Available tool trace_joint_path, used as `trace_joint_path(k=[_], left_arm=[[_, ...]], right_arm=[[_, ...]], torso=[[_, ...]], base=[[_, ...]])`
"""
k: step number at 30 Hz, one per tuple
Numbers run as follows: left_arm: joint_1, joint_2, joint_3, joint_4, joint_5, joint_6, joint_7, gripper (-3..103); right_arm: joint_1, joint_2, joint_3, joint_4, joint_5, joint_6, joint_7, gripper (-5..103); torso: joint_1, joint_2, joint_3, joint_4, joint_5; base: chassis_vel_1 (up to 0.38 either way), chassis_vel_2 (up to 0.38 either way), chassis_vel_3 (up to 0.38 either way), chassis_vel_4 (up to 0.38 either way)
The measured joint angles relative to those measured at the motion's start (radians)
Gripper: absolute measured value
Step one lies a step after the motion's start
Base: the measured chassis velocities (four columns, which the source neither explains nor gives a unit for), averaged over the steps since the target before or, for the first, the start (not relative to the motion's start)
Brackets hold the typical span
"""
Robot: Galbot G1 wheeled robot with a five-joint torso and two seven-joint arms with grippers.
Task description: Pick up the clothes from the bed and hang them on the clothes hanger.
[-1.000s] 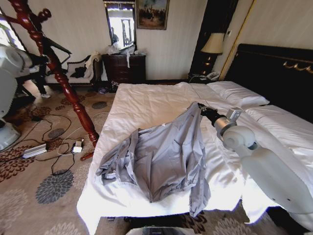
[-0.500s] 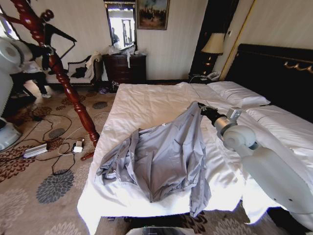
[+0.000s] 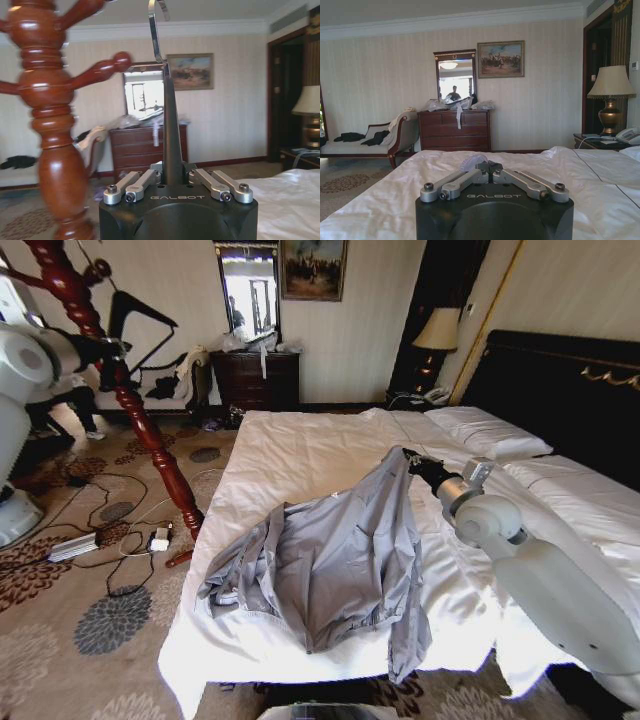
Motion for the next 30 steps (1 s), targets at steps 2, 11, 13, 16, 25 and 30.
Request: trace_joint_path(k=[2, 11, 13, 16, 25, 30], left_arm=[[0.030, 0.013, -0.006, -0.048, -0.008, -0.019, 0.024, 18], [0.326, 0.118, -0.175, -0.242, -0.012, -0.122, 0.140, 18], [0.355, 0.137, -0.183, -0.268, -0.015, -0.139, 0.156, 18], [0.415, 0.177, -0.186, -0.338, -0.049, -0.163, 0.195, 18], [0.526, 0.194, -0.205, -0.507, -0.112, -0.178, 0.222, 18], [0.585, 0.217, -0.213, -0.598, -0.143, -0.192, 0.241, 18]], right_arm=[[-0.007, 0.000, 0.003, 0.000, -0.003, 0.000, -0.001, 0], [-0.032, -0.006, 0.016, -0.002, -0.017, 0.000, -0.010, 0], [-0.040, -0.008, 0.022, -0.002, -0.020, 0.000, -0.013, 0], [-0.093, -0.023, 0.057, 0.008, -0.031, 0.000, -0.018, 0], [-0.184, -0.053, 0.134, 0.024, -0.050, 0.004, -0.025, 0], [-0.206, -0.060, 0.158, 0.024, -0.057, 0.007, -0.033, 0]], torso=[[0.000, 0.000, 0.000, 0.0000, 0.0000], [0.000, 0.000, 0.000, 0.0009, -0.0010], [0.000, 0.000, 0.000, 0.0007, -0.0006], [0.000, 0.000, 0.000, 0.0011, 0.0002], [0.000, 0.000, 0.000, 0.0007, 0.0001], [0.000, 0.000, 0.000, 0.0001, 0.0001]], base=[[0.000, 0.000, 0.000, 0.000], [0.000, 0.000, 0.000, 0.000], [0.000, 0.000, 0.000, 0.000], [0.000, 0.000, 0.000, 0.000], [0.000, 0.000, 0.000, 0.000], [0.000, 0.000, 0.000, 0.000]])
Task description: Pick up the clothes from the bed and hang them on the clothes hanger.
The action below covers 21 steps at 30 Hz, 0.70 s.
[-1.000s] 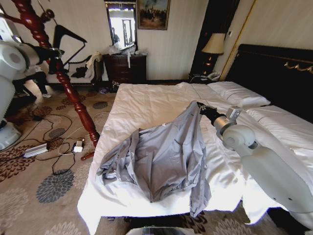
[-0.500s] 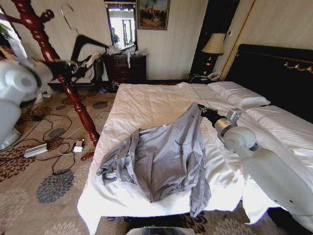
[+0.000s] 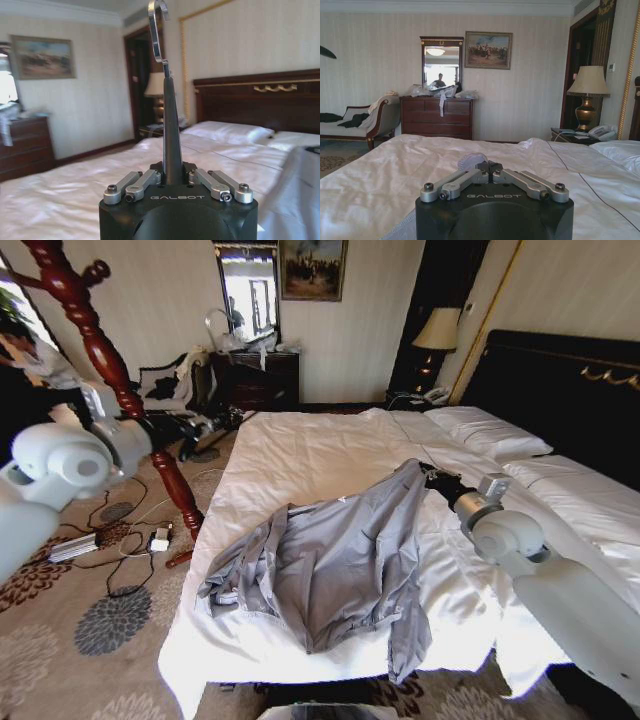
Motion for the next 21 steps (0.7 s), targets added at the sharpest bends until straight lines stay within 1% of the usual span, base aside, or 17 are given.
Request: trace_joint_path(k=[2, 5, 8, 9, 11, 13, 14, 16, 17, 21], left_arm=[[0.026, 0.016, -0.003, -0.037, -0.019, -0.010, 0.025, 18], [0.052, 0.030, -0.011, -0.070, -0.035, -0.018, 0.041, 18], [0.136, 0.042, -0.045, -0.120, -0.031, -0.034, 0.064, 18], [0.136, 0.042, -0.045, -0.120, -0.031, -0.034, 0.064, 18], [0.212, 0.050, -0.066, -0.162, -0.021, -0.044, 0.072, 18], [0.230, 0.052, -0.071, -0.175, -0.022, -0.049, 0.075, 18], [0.246, 0.056, -0.076, -0.189, -0.032, -0.051, 0.076, 18], [0.266, 0.064, -0.080, -0.219, -0.065, -0.051, 0.079, 18], [0.266, 0.064, -0.080, -0.219, -0.065, -0.051, 0.079, 18], [0.284, 0.058, -0.074, -0.291, -0.151, -0.040, 0.060, 18]], right_arm=[[0.001, 0.001, 0.000, -0.006, -0.002, 0.000, 0.000, 0], [0.004, 0.003, -0.003, -0.012, -0.007, 0.000, -0.002, 0], [0.006, 0.014, -0.011, -0.012, -0.019, 0.000, -0.006, 0], [0.006, 0.014, -0.011, -0.012, -0.019, 0.000, -0.006, 0], [0.011, 0.022, -0.023, -0.012, -0.035, 0.001, -0.008, 0], [0.013, 0.023, -0.027, -0.015, -0.040, 0.001, -0.010, 0], [0.015, 0.023, -0.030, -0.018, -0.042, 0.001, -0.012, 0], [0.019, 0.024, -0.031, -0.022, -0.045, 0.001, -0.013, 0], [0.019, 0.024, -0.031, -0.022, -0.045, 0.001, -0.013, 0], [0.036, 0.028, -0.042, -0.037, -0.045, 0.004, -0.014, 0]], torso=[[0.000, 0.000, 0.000, 0.0001, -0.0001], [0.000, 0.000, 0.000, 0.0003, -0.0003], [0.000, 0.000, 0.000, 0.0002, -0.0001], [0.000, 0.000, 0.000, 0.0002, -0.0001], [0.000, 0.000, 0.000, 0.0002, -0.0006], [0.000, 0.000, 0.000, 0.0004, -0.0004], [0.000, 0.000, 0.000, 0.0005, -0.0004], [0.000, 0.000, 0.000, 0.0000, -0.0003], [0.000, 0.000, 0.000, 0.0000, -0.0003], [0.000, 0.000, 0.000, 0.0004, -0.0002]], base=[[0.000, 0.000, 0.000, 0.000], [0.000, 0.000, 0.000, 0.000], [0.000, 0.000, 0.000, 0.000], [0.000, 0.000, 0.000, 0.000], [0.000, 0.000, 0.000, 0.000], [0.000, 0.000, 0.000, 0.000], [0.000, 0.000, 0.000, 0.000], [0.000, 0.000, 0.000, 0.000], [0.000, 0.000, 0.000, 0.000], [0.000, 0.000, 0.000, 0.000]])
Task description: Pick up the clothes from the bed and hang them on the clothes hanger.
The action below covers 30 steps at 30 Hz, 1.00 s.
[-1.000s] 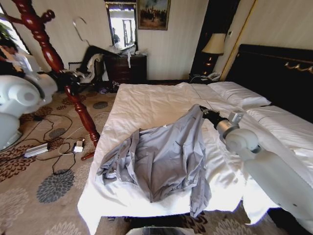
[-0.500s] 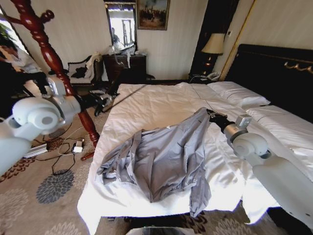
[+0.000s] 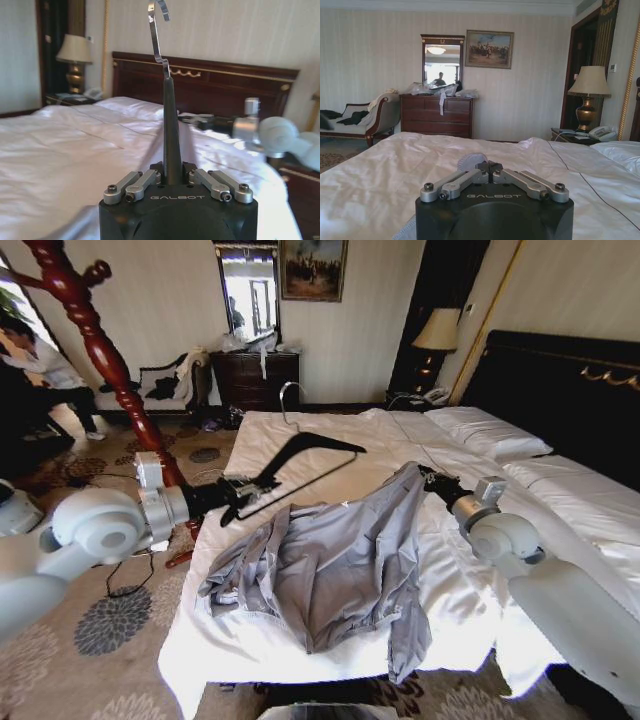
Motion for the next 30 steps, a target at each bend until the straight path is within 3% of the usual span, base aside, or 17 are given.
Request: trace_joint_path(k=[10, 21, 30], left_arm=[[0.032, -0.019, 0.019, -0.031, 0.013, 0.021, -0.016, 18], [0.106, -0.043, 0.038, -0.018, 0.139, 0.027, -0.026, 18], [0.006, -0.098, 0.154, 0.021, 0.163, 0.028, -0.046, 18]], right_arm=[[0.002, 0.003, 0.002, 0.009, 0.006, 0.004, 0.002, 0], [-0.026, -0.016, 0.041, 0.057, 0.022, -0.001, 0.010, 0], [-0.048, -0.041, 0.076, 0.117, 0.046, -0.009, 0.018, 0]], torso=[[0.000, 0.000, 0.000, -0.0001, -0.0002], [0.000, 0.000, 0.000, -0.0001, -0.0001], [0.000, 0.000, 0.000, -0.0002, -0.0003]], base=[[0.000, 0.000, 0.000, 0.000], [0.000, 0.000, 0.000, 0.000], [0.000, 0.000, 0.000, 0.000]])
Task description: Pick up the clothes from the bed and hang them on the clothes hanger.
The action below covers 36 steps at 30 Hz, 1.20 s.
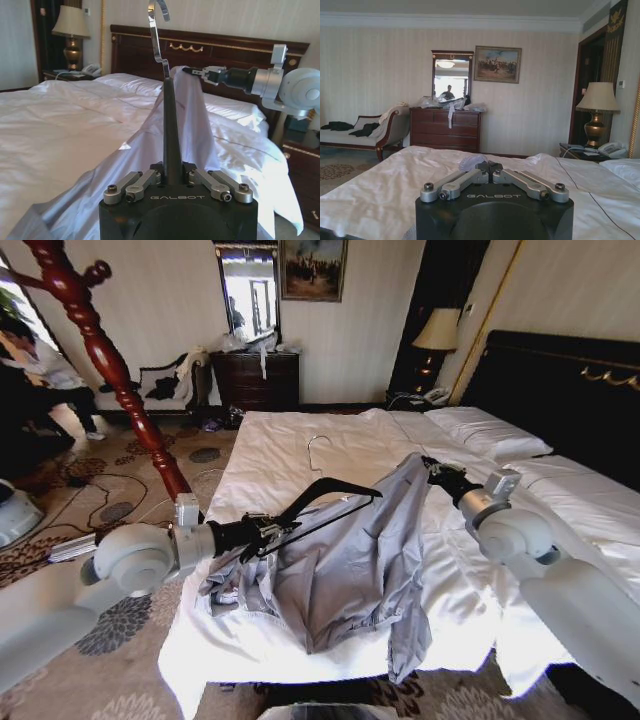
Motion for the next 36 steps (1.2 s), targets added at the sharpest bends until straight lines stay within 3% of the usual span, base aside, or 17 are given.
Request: trace_joint_path(k=[9, 19, 30, 36], left_arm=[[-0.134, -0.039, 0.176, 0.009, 0.006, 0.006, -0.008, 18], [-0.202, -0.106, 0.280, 0.094, 0.071, 0.010, -0.014, 18], [-0.286, -0.188, 0.378, 0.156, 0.081, 0.012, -0.041, 18], [-0.295, -0.193, 0.414, 0.157, 0.078, 0.032, -0.069, 18]], right_arm=[[-0.015, -0.006, 0.014, 0.017, 0.003, -0.001, 0.003, 0], [-0.039, -0.023, 0.049, 0.031, 0.017, -0.001, 0.003, 0], [-0.044, -0.029, 0.062, 0.040, 0.029, -0.001, 0.003, 0], [-0.037, -0.021, 0.055, 0.039, 0.029, -0.001, 0.003, 0]], torso=[[0.000, 0.000, 0.000, 0.0000, 0.0002], [0.000, 0.000, 0.000, 0.0001, 0.0001], [0.000, 0.000, 0.000, -0.0001, 0.0000], [0.000, 0.000, 0.000, 0.0002, 0.0002]], base=[[0.000, 0.000, 0.000, 0.000], [0.000, 0.000, 0.000, 0.000], [0.000, 0.000, 0.000, 0.000], [0.000, 0.000, 0.000, 0.000]])
